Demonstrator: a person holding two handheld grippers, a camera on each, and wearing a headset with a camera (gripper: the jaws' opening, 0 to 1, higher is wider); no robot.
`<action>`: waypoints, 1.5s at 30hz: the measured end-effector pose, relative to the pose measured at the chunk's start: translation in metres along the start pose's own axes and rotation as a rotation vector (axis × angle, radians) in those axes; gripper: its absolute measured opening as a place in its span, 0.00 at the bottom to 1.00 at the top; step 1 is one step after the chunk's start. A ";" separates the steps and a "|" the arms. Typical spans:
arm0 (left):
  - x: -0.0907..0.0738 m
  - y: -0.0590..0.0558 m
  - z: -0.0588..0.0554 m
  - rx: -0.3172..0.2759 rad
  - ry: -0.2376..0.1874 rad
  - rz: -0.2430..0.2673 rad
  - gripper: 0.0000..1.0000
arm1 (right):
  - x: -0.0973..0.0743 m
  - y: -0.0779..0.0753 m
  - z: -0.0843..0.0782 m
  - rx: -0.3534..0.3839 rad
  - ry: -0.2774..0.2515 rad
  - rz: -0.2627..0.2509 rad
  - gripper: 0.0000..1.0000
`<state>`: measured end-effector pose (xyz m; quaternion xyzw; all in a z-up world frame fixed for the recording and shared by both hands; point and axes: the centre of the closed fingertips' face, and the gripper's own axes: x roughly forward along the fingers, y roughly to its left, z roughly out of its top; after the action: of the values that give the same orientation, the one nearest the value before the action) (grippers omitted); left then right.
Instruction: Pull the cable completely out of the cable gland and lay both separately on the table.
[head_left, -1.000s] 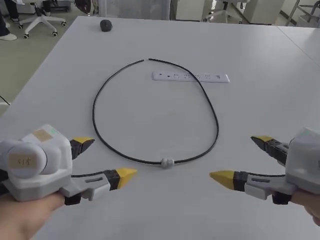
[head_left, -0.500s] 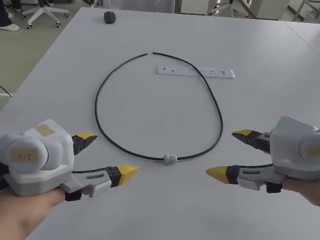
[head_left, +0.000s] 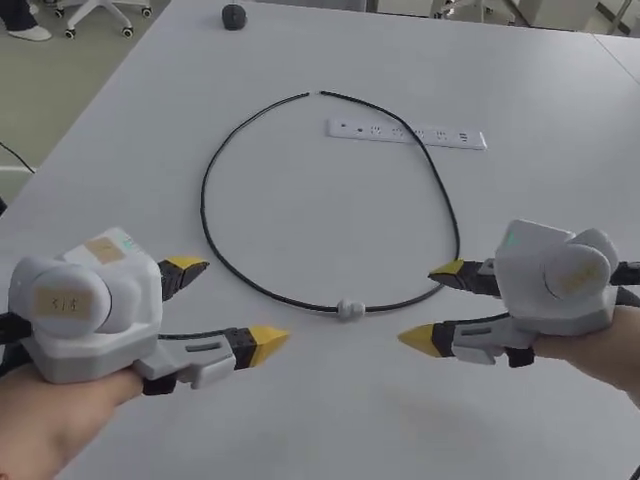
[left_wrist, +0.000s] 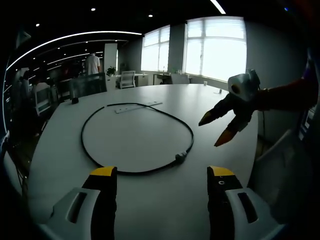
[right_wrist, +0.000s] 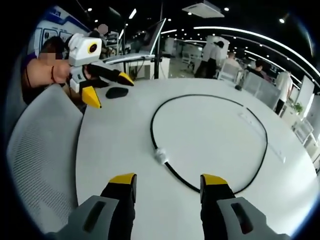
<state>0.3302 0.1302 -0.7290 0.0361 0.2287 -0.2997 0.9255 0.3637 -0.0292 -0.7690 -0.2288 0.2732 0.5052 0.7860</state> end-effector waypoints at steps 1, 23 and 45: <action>0.000 0.000 0.000 -0.001 0.000 -0.002 0.74 | 0.002 0.000 0.001 -0.005 0.002 0.007 0.48; 0.003 0.000 -0.006 -0.007 0.004 -0.011 0.74 | 0.042 0.012 0.003 -0.069 0.100 0.122 0.27; 0.000 0.005 -0.004 -0.018 -0.011 0.001 0.75 | 0.075 0.019 -0.004 -0.176 0.209 0.235 0.17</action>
<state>0.3315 0.1346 -0.7326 0.0264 0.2262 -0.2972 0.9272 0.3711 0.0256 -0.8226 -0.3143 0.3330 0.5888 0.6661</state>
